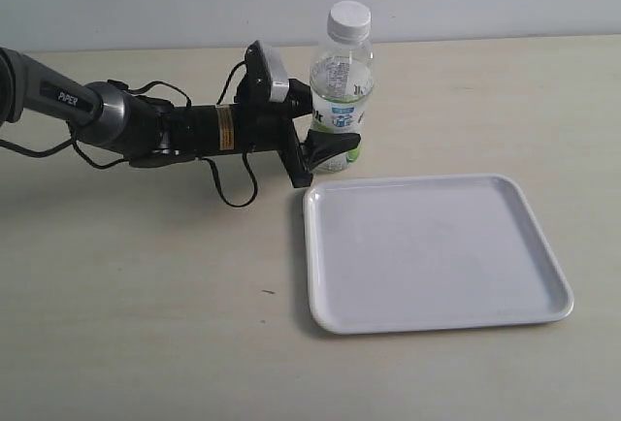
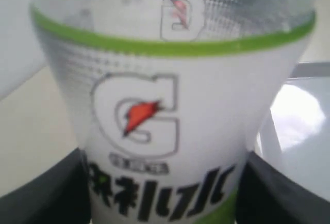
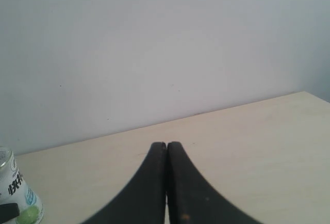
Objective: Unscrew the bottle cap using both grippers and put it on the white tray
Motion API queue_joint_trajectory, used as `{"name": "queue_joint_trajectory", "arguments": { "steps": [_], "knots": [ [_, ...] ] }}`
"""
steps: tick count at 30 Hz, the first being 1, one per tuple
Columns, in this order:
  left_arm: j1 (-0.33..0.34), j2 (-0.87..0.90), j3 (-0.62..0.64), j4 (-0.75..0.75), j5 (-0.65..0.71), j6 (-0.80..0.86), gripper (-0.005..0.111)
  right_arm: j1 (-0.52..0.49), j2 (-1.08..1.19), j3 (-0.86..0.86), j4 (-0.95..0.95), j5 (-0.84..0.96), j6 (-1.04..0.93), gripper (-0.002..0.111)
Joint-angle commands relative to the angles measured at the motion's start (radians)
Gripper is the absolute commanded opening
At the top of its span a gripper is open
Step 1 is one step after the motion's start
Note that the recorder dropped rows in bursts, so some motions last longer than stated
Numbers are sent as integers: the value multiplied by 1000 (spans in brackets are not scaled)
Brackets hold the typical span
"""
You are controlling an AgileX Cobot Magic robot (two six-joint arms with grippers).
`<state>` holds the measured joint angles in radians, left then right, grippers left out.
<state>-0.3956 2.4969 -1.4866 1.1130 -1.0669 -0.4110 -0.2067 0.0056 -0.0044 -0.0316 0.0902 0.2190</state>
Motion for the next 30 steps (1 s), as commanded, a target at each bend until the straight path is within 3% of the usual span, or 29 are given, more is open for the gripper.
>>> {"name": "queue_joint_trajectory", "arguments": {
  "steps": [1,7,14,20,24,30],
  "knots": [
    [7,-11,-5,-34,-23,-92,0,-3,-6,4,-1,-4,0,0],
    [28,-32,-31,17,-23,-243,0,-3,-6,4,-1,-4,0,0],
    [27,-30,-33,88,94,-88,0,-3,-6,4,-1,-4,0,0],
    [28,-30,-48,-20,61,-359,0,-3,-6,4,-1,-4,0,0],
    [30,-30,-66,-18,61,-438,0,-3,-6,4,-1,-4,0,0],
    [30,-30,-75,86,61,-317,0,-3,-6,4,-1,-4,0,0]
  ]
}}
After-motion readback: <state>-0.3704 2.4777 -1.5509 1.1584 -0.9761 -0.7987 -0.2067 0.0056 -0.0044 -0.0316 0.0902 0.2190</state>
